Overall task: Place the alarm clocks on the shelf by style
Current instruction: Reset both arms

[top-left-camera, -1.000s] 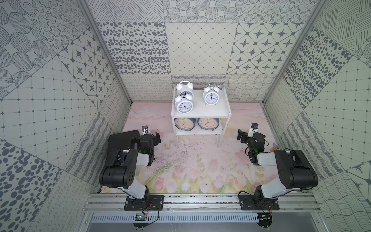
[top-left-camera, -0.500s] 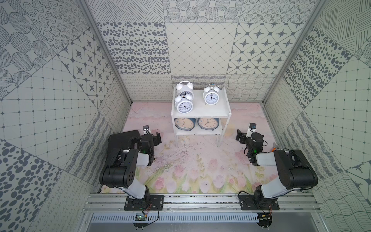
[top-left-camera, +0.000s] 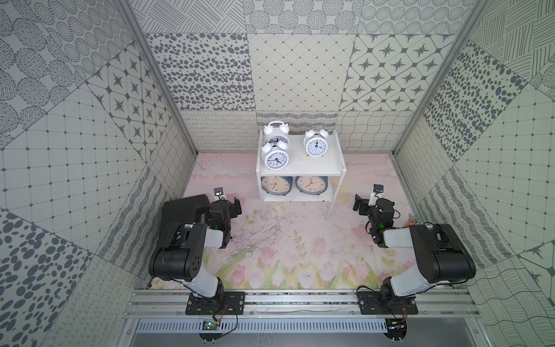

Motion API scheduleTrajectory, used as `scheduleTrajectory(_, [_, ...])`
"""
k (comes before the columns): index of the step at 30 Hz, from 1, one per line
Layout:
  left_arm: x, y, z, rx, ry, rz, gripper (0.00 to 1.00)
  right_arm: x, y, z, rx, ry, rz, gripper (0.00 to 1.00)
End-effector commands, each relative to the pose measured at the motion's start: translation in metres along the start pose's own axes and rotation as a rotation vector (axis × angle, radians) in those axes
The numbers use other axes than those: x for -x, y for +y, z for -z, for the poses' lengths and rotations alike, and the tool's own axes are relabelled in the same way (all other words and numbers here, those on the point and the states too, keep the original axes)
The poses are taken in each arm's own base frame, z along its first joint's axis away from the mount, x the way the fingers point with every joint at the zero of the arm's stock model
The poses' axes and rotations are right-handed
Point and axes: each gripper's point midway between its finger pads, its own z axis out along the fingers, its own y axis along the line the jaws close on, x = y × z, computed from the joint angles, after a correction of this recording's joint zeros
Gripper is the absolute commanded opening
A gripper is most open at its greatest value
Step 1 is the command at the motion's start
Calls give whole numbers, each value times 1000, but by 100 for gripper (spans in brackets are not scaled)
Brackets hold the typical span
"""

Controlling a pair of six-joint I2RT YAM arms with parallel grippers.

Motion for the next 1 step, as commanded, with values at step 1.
scheduleTrajectory(1, [13,-3,-1,-17,-43,-11,99,14,4,-1,11,-42,5,99])
